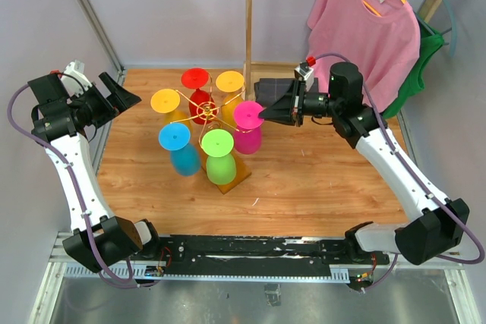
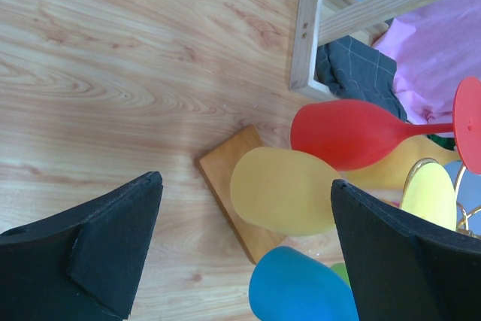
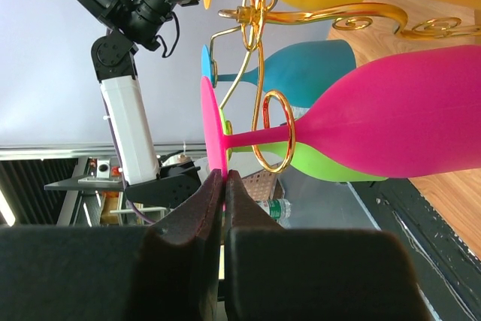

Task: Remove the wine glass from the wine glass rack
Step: Pick up the wine glass from the wine rack.

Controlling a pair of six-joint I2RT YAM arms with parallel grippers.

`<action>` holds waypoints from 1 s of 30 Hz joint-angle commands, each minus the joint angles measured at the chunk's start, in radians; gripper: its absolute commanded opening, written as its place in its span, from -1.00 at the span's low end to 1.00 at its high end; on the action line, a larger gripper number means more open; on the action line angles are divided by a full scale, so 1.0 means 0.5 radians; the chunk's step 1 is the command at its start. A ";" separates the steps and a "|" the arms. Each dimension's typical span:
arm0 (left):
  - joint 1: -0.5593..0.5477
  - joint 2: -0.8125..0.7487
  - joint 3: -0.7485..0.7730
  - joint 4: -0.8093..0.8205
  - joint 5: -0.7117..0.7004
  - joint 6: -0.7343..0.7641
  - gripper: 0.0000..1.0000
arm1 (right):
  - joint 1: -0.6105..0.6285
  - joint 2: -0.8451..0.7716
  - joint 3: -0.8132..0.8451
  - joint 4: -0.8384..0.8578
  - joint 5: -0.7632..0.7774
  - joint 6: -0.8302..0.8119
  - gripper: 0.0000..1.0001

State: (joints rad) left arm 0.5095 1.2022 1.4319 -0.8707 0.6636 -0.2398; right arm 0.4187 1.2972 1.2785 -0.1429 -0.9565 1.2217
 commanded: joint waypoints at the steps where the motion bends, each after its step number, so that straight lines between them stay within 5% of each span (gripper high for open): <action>1: 0.018 -0.009 -0.016 -0.020 0.020 0.028 0.98 | -0.025 -0.069 -0.028 -0.021 -0.001 -0.038 -0.99; 30: 0.019 0.012 -0.022 -0.019 0.013 0.039 0.98 | 0.104 -0.039 0.047 -0.021 0.029 -0.020 -0.99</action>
State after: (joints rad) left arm 0.5095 1.2068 1.4273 -0.8711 0.6636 -0.2291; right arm 0.4500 1.2884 1.2739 -0.1566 -0.9382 1.2118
